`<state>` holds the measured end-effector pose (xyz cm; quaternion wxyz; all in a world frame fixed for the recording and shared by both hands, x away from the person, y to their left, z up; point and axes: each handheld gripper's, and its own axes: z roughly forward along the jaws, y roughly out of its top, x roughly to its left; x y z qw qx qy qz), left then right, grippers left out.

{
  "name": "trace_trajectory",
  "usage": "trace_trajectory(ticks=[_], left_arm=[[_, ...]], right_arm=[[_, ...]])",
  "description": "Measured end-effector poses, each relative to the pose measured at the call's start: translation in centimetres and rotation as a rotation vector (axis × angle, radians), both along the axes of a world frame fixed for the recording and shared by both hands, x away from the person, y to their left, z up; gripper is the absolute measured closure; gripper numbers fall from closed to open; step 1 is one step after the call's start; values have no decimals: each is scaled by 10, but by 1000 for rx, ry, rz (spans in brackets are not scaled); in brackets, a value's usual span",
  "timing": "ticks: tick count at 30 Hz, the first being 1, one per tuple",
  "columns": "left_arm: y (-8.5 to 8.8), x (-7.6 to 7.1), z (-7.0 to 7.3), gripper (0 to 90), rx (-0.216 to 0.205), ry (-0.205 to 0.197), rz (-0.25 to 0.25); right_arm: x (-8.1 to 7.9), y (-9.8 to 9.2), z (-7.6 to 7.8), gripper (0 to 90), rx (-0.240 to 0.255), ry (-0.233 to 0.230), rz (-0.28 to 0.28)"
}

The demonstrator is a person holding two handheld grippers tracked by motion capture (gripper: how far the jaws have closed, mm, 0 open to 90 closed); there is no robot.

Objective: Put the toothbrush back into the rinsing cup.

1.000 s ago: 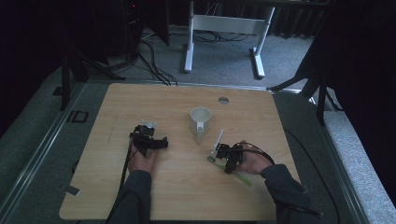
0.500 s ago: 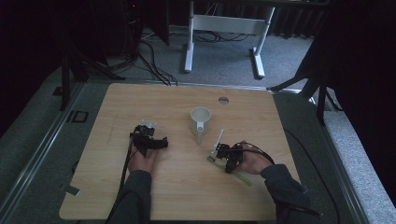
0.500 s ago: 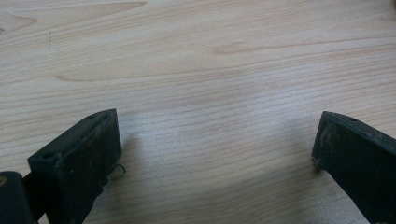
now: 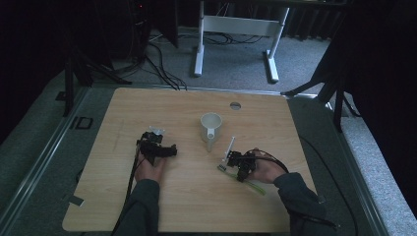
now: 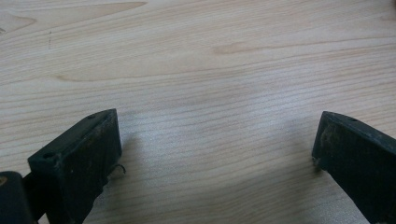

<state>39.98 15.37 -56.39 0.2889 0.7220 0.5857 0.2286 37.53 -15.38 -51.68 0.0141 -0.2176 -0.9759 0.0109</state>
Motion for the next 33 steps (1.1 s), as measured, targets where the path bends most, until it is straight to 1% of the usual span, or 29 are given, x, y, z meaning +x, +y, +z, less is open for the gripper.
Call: trace_trajectory(ticks=[6, 8, 18, 23, 25, 29, 33], left_arm=[[0, 0, 0, 16, 0, 0, 0], [0, 0, 0, 16, 0, 0, 0], [0, 0, 0, 16, 0, 0, 0], [0, 0, 0, 16, 0, 0, -1], [0, 0, 0, 16, 0, 0, 0], [0, 0, 0, 16, 0, 0, 0], [0, 0, 0, 16, 0, 0, 0]], right_arm=[[0, 0, 0, 820, -2, 2, -2], [-1, 1, 0, 821, -6, -5, -6], [0, -1, 6, 822, 11, -23, -19], [0, -4, 11, 822, 31, -30, -26], [0, -5, 13, 822, 40, -41, -34], [0, -7, 19, 822, 77, -67, -50], [0, -8, 25, 822, 101, -93, -55]])
